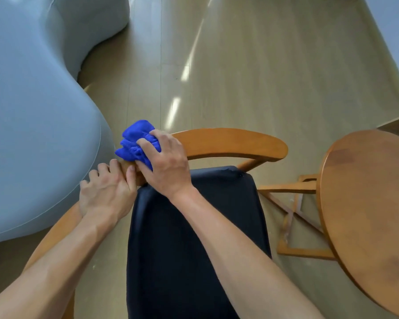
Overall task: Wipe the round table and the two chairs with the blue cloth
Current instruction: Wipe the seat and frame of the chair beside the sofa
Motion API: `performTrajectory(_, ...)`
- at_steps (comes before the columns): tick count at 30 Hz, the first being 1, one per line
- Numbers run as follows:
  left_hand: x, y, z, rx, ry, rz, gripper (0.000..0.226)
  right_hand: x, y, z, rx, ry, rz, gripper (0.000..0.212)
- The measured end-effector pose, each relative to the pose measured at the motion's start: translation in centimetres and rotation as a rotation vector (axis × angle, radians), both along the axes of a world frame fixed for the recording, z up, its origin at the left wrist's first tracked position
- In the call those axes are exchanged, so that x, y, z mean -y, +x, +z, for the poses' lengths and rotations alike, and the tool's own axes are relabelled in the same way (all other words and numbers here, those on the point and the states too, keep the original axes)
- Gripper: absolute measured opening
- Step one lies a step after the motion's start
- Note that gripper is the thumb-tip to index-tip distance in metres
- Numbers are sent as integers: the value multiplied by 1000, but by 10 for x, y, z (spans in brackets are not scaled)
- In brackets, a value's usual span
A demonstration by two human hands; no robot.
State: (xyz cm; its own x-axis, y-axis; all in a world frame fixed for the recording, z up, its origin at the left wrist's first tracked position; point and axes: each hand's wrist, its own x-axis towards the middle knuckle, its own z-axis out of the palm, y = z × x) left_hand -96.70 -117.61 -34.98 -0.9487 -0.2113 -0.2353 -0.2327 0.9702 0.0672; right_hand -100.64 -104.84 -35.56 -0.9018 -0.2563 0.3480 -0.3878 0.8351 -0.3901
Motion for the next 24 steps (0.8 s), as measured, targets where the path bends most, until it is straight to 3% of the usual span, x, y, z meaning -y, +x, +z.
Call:
performTrajectory(4, 0, 2, 1, -26, 7, -25, 50, -64, -10, 6, -2, 87, 45, 34)
performTrajectory(10, -2, 3, 8, -2, -9, -22, 55, -212, -5, 24, 179, 69, -484, 35)
performTrajectory(13, 1, 3, 9, 10, 4, -18, 54, -245, 10, 25, 217, -64, -841, 32)
performTrajectory(15, 3, 3, 9, -134, 57, -66, 45, -252, 44, 13, 244, -184, -1070, 34)
performTrajectory(17, -6, 11, 7, -375, 169, -263, 41, -238, 89, -11, 312, -288, -1161, 35)
performTrajectory(19, -30, 35, -9, -484, 262, -530, 40, -203, 123, -40, 426, -311, -1096, 31)
performTrajectory(20, -41, 50, -22, -427, 293, -596, 40, -182, 129, -55, 474, -292, -1009, 28)
performTrajectory(22, -59, 76, -53, -146, 310, -495, 56, -142, 125, -77, 495, -244, -768, 29)
performTrajectory(24, -64, 87, -87, 169, 233, -280, 92, -109, 103, -92, 422, -166, -494, 35)
